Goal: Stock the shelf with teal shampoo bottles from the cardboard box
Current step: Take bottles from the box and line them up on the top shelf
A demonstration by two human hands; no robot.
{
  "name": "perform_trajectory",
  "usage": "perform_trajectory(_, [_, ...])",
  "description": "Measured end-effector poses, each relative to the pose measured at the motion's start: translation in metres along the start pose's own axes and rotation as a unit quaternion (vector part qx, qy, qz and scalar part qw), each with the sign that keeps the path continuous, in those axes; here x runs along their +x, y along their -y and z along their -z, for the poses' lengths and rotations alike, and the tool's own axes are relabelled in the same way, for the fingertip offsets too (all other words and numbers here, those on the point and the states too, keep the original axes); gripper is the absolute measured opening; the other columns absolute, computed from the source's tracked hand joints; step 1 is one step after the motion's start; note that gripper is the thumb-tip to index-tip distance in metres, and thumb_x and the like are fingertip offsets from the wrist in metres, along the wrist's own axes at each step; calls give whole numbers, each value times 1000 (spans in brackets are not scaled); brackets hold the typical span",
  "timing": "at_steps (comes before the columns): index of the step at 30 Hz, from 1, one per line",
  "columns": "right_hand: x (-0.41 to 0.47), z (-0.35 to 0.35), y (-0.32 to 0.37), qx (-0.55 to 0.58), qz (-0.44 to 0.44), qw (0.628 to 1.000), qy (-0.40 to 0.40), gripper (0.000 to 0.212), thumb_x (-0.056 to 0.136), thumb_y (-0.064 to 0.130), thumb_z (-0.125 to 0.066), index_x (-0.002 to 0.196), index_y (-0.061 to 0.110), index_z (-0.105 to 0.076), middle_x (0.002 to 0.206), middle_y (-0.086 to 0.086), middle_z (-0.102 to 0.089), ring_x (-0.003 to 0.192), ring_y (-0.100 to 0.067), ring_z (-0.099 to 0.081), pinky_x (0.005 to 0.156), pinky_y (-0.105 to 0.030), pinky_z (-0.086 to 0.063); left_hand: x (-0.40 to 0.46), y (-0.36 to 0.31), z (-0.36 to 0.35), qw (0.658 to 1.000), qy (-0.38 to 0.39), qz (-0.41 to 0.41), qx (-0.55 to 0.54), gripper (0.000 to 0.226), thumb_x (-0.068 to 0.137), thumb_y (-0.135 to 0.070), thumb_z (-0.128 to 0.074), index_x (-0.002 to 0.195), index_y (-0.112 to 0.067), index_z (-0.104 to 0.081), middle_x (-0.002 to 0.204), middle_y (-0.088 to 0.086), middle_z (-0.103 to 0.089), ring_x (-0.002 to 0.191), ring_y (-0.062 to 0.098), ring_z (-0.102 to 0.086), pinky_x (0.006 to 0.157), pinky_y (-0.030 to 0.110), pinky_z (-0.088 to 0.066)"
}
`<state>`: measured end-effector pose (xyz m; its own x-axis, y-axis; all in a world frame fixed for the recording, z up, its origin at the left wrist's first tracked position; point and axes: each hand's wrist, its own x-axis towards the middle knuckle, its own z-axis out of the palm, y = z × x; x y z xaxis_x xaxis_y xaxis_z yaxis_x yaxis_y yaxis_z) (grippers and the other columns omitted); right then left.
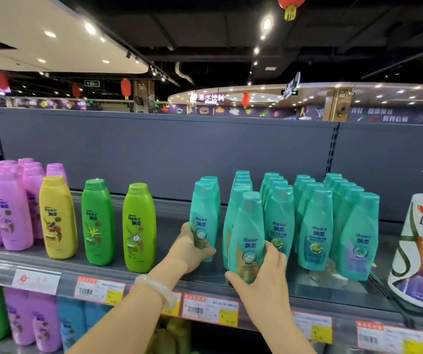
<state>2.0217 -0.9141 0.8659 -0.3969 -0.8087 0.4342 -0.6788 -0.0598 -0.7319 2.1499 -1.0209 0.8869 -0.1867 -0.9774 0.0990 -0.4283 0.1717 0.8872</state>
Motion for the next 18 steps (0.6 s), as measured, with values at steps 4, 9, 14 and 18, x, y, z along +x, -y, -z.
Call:
perform_trajectory(4, [0, 1, 2, -3, -1, 1000, -5, 87, 74, 33, -76, 138, 17, -20, 111, 9, -17, 99, -6, -29, 91, -22, -37, 9, -3, -4, 1000, -3, 14, -12, 48, 78, -7, -72, 113, -11, -39, 115, 9, -60, 99, 19, -56, 95, 32, -45])
perform_trajectory(9, [0, 1, 2, -3, 0, 1000, -8, 88, 73, 33, -77, 138, 16, -20, 111, 9, -17, 99, -5, -29, 94, -23, -37, 22, -11, -12, 999, -5, 41, -19, 50, 80, -6, -69, 119, -10, -37, 119, 8, -57, 111, 24, -56, 97, 35, -42])
perform_trajectory(14, [0, 0, 0, 1, 0, 1000, -8, 90, 71, 34, -78, 139, 17, -21, 111, 10, -18, 103, -9, -36, 92, -22, -36, 35, -7, -16, 999, -1, 44, -20, 45, 81, -8, -67, 115, -11, -38, 113, 8, -60, 104, 24, -60, 91, 34, -46])
perform_trajectory(18, [0, -1, -1, 0, 3, 1000, -10, 89, 72, 35, -77, 139, 18, -20, 110, 10, -18, 97, -5, -31, 90, -20, -35, 43, -5, -18, 999, 6, 27, -35, 44, 81, -6, -67, 114, -12, -39, 112, 7, -61, 103, 22, -60, 90, 34, -48])
